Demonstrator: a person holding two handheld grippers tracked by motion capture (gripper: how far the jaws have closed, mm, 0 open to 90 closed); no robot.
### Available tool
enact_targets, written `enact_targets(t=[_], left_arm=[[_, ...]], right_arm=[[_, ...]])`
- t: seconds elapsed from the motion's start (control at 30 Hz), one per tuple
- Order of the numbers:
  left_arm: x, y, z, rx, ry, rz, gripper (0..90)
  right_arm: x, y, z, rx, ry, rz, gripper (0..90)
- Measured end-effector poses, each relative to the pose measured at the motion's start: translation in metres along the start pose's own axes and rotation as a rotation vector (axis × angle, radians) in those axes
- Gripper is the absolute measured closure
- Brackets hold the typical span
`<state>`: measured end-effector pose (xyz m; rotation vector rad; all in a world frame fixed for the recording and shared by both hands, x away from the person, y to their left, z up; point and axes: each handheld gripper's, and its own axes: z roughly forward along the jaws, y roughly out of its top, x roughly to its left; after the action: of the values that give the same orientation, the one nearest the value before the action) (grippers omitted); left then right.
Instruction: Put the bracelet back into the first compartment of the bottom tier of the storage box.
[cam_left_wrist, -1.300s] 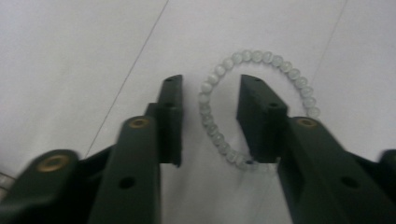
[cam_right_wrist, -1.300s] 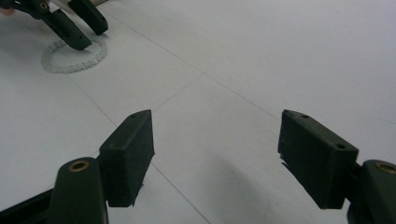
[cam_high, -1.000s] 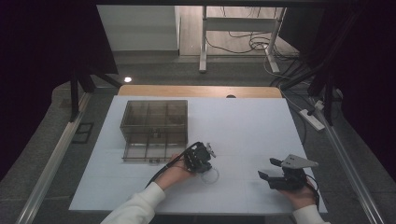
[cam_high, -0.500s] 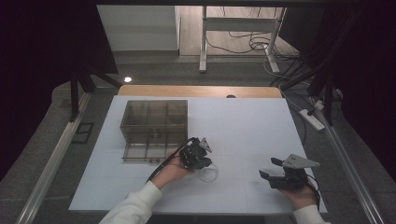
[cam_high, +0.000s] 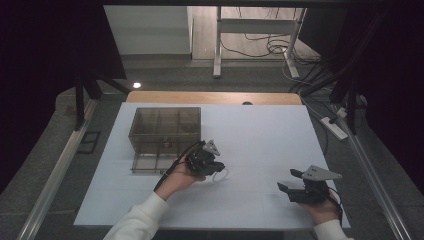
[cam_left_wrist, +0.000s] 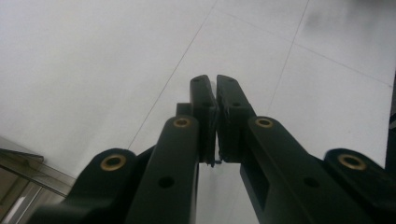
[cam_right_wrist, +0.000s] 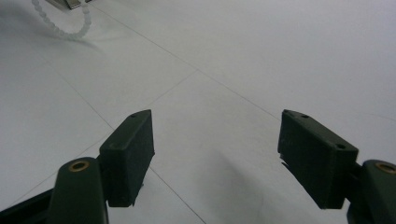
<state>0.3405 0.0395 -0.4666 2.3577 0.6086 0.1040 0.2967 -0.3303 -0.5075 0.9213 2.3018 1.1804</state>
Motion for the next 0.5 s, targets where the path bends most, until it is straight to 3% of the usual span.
enact_targets(t=[0.5], left_arm=[[0.002,0.0,-0.016,-0.05,0.016,-0.009,86.3]], right_arm=[[0.0,0.0,0.0,-0.002,-0.001,0.0,26.8]])
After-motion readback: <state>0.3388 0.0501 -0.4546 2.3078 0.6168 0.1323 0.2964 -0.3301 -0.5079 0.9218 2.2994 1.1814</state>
